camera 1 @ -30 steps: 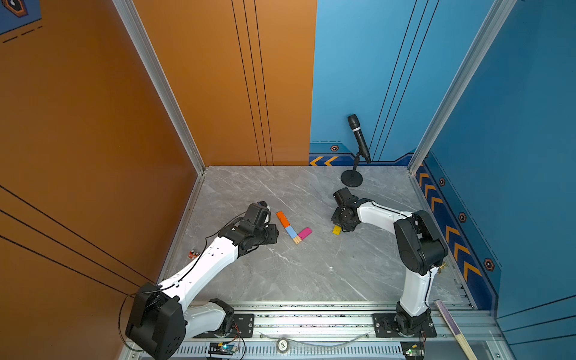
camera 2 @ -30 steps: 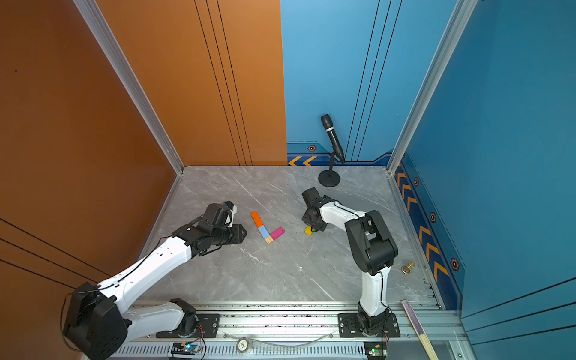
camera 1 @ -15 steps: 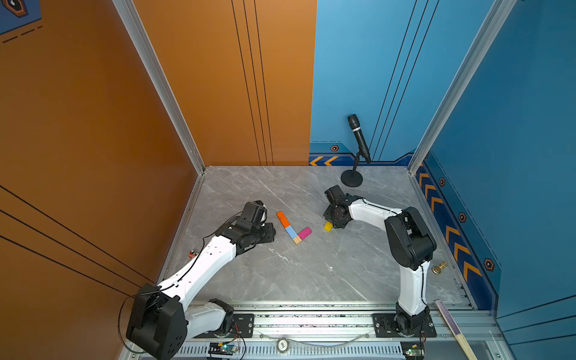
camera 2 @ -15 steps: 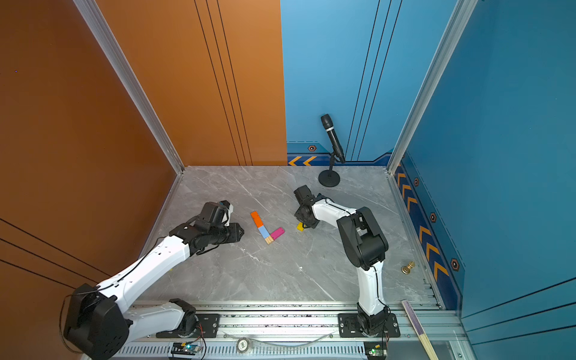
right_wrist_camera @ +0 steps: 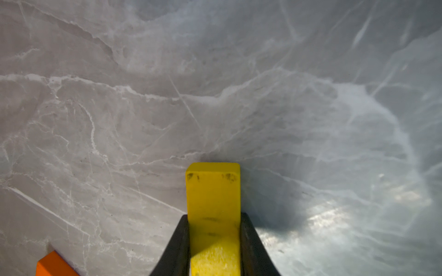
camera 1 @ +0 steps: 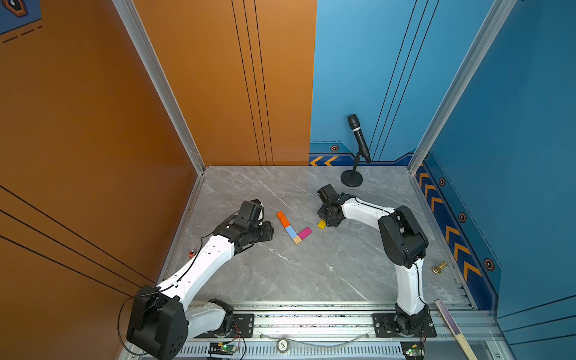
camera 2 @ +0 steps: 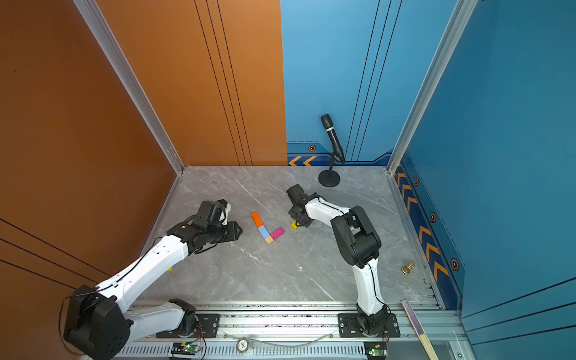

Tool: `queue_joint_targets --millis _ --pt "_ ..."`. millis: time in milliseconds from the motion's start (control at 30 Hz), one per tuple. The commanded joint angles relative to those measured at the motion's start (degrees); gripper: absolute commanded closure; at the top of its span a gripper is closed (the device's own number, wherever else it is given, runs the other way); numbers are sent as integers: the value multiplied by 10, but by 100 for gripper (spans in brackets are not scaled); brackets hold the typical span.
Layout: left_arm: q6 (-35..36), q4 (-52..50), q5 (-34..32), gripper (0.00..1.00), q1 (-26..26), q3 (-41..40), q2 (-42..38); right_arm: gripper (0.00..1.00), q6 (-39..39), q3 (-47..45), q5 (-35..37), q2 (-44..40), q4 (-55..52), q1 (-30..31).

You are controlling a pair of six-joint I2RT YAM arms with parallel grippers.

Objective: Assemble the letter v with building blocks
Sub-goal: Assemble the building block at the center of the board.

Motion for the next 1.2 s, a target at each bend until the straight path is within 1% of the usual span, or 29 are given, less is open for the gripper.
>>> queue_joint_targets --millis 0,433,667,1167 --pt "11 -16 12 57 7 13 -11 78 29 18 19 20 -38 7" --pt "13 -15 15 57 15 12 -18 76 63 53 25 40 -67 21" --pt "12 -16 15 57 17 10 -27 74 66 73 37 48 -78 33" --pt "17 -20 19 57 26 2 -39 73 74 79 46 53 -85 40"
